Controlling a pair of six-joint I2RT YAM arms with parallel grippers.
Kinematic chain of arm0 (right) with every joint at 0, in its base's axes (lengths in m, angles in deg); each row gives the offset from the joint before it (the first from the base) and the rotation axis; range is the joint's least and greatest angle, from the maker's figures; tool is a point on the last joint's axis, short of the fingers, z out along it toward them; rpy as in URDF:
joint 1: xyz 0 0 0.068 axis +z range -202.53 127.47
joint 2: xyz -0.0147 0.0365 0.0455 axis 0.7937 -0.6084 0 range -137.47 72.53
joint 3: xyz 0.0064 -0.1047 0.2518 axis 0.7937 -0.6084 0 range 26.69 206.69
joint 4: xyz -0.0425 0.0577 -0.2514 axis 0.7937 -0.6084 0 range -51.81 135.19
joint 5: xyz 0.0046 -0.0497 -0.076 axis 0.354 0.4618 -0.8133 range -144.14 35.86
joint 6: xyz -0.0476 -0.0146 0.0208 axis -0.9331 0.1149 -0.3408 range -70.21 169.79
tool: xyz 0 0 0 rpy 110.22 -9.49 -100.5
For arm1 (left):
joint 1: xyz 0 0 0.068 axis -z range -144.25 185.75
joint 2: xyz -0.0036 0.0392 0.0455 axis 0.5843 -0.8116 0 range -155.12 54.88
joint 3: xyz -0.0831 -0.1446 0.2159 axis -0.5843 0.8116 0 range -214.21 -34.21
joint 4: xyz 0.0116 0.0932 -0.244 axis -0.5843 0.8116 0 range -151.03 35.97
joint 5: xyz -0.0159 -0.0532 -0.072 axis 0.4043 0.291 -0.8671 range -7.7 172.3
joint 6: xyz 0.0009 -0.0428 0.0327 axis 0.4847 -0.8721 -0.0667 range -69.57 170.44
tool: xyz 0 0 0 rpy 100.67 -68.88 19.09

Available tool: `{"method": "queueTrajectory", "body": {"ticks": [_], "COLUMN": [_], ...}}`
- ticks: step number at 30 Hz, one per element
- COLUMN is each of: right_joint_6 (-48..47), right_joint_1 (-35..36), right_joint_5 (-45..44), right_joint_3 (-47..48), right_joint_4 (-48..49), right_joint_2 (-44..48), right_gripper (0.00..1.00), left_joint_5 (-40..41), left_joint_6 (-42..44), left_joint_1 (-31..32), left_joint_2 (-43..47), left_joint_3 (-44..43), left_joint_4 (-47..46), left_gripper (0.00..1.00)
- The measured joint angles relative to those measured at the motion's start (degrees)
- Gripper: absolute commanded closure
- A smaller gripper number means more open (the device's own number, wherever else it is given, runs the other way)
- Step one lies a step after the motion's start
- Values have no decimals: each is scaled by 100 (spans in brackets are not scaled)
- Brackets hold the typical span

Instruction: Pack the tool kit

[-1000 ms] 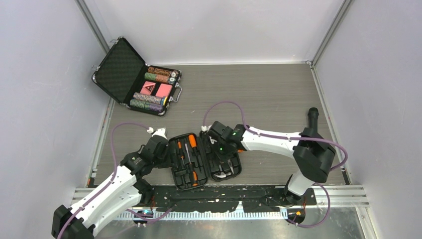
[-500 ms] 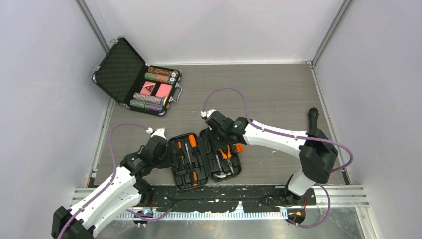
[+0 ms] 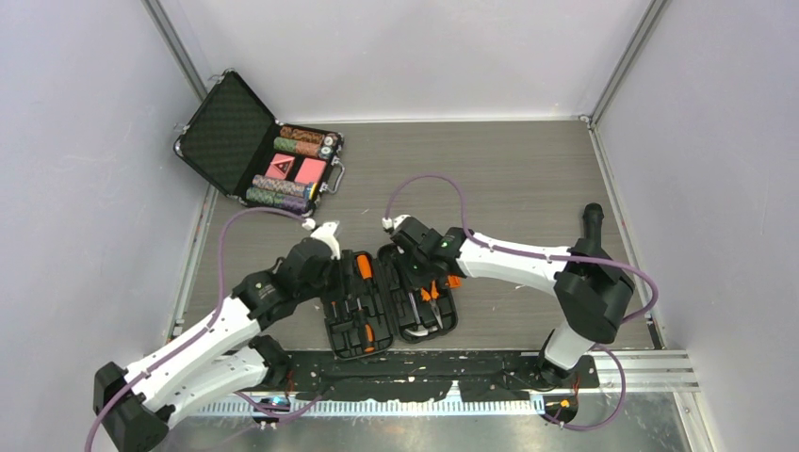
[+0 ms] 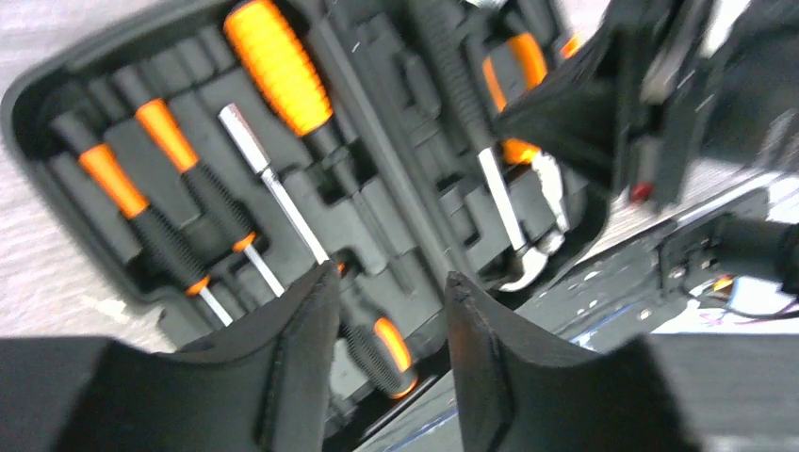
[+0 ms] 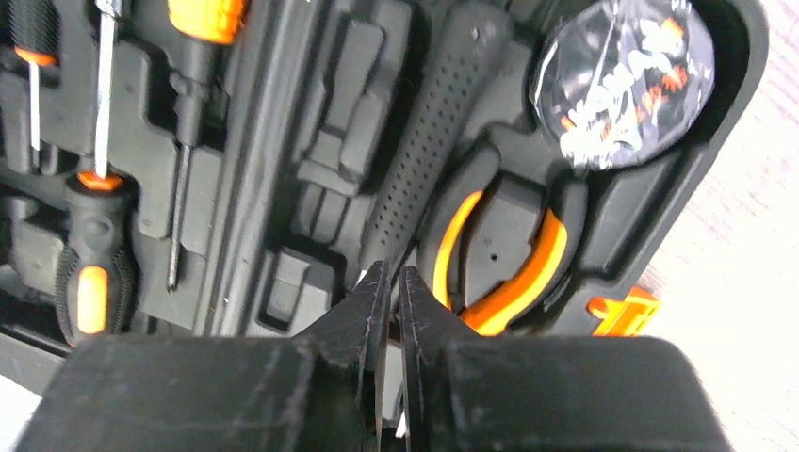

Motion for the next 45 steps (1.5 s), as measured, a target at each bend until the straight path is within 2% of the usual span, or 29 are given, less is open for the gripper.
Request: {"method": "queueTrajectory", "body": {"ticks": [3,9,12,15,23,34,45], "right_joint_6": [4,-17,-111,-260,-568,-640,-527], "right_joint_1": [-2,114,262,415,774,968,1019], "right_joint_5": [70,221,396,643,1073,1296,1237], "right_joint_3": [-365,-1700,-2365,-2861,-3117,-3115,-2905], "right_joint_4": [90,490,962,1394,2124,2236,1963], "right_joint_2": [256,1847,2566,2911,2771,2299,2031], "right_gripper": [86,86,86,88,89,90,93], "left_joint_5": [-15,-46,-256,-520,-1102,-1467,-1550], "left_joint_6": [-70,-177,-216,-221,-271,-407,-713], "left_joint_1": [24,-4,-13,-15,-15,-15,-15], "left_joint_2": [-433,-1812,-2465,-3147,-4249,-4544,-4760], "left_joint_3": [-278,-828,-1147,-1510,-1777,-1777,-1615], "left_joint_4": [-435,-1217,-1523,-1740,-1921,-2050,-2269], "left_gripper": [65,75,78,82,87,89,100]}}
